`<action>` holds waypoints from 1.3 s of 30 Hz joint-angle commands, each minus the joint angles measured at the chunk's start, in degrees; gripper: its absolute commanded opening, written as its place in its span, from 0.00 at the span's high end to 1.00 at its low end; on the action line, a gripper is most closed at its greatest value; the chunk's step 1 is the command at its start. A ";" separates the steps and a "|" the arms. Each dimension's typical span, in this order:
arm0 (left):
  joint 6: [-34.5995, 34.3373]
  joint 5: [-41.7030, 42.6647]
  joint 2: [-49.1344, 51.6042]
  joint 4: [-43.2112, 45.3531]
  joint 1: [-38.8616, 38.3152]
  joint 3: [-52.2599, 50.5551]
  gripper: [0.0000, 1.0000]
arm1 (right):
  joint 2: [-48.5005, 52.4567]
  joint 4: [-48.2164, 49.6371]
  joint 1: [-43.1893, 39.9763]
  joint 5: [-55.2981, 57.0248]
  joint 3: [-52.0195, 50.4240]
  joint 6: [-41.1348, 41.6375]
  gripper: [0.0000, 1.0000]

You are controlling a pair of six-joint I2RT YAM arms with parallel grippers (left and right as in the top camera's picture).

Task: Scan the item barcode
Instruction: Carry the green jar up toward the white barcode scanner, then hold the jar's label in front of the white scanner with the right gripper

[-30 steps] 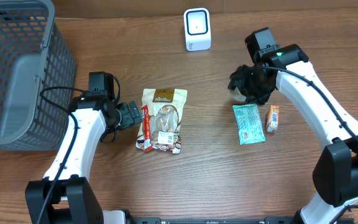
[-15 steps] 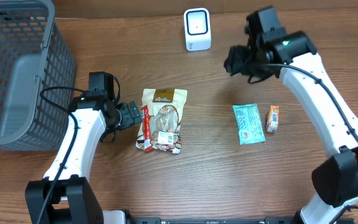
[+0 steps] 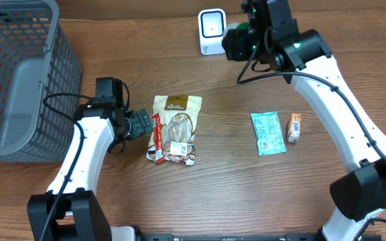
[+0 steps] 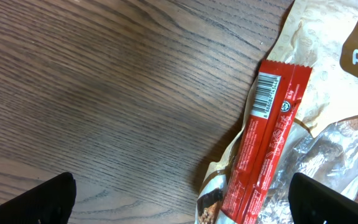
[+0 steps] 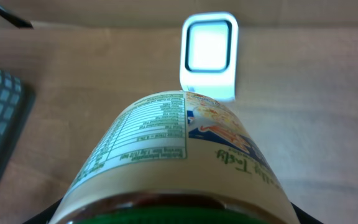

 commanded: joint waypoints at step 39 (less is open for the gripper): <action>-0.52 -0.13 -0.24 0.09 -0.17 0.85 0.00 | 30.56 67.54 1.42 13.42 0.66 0.02 0.96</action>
